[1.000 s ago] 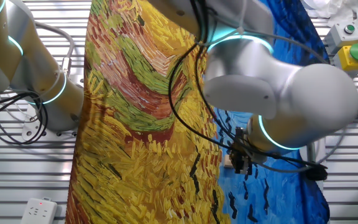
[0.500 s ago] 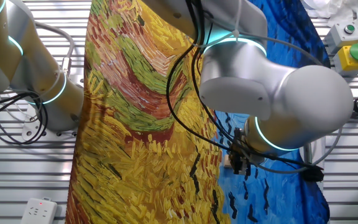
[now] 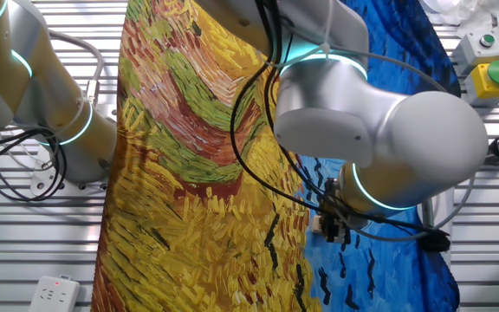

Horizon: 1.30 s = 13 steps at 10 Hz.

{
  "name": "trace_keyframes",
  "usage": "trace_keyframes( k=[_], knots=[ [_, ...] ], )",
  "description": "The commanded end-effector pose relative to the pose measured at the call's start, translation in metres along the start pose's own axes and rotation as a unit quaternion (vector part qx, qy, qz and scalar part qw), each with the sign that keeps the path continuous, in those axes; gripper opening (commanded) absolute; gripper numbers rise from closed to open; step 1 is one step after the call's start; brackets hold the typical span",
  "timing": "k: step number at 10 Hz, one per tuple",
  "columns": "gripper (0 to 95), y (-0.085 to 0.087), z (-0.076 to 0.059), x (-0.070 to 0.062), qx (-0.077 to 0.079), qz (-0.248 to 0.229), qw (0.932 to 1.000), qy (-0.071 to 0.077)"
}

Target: Pick up the small block on the left and move it to the right

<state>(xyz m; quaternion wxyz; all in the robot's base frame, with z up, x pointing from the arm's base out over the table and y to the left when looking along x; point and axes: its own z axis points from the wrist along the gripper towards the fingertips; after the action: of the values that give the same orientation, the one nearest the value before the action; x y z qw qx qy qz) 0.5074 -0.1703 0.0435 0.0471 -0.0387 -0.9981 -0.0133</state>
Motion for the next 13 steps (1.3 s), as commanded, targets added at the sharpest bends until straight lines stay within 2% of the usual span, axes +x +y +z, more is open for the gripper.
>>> trace_keyframes(
  k=[1,2,3,7,13],
  knots=[
    [19.0,0.000,0.001,0.000,0.000,0.000,1.0000,0.000],
    [19.0,-0.001,0.003,-0.001,0.000,0.000,1.0000,0.000],
    [38.0,-0.001,0.003,-0.001,0.000,0.000,1.0000,-0.001],
    [38.0,-0.001,0.004,-0.001,0.000,-0.001,1.0000,-0.003],
    [38.0,-0.003,0.017,-0.004,0.002,-0.004,1.0000,-0.004]
  ],
)
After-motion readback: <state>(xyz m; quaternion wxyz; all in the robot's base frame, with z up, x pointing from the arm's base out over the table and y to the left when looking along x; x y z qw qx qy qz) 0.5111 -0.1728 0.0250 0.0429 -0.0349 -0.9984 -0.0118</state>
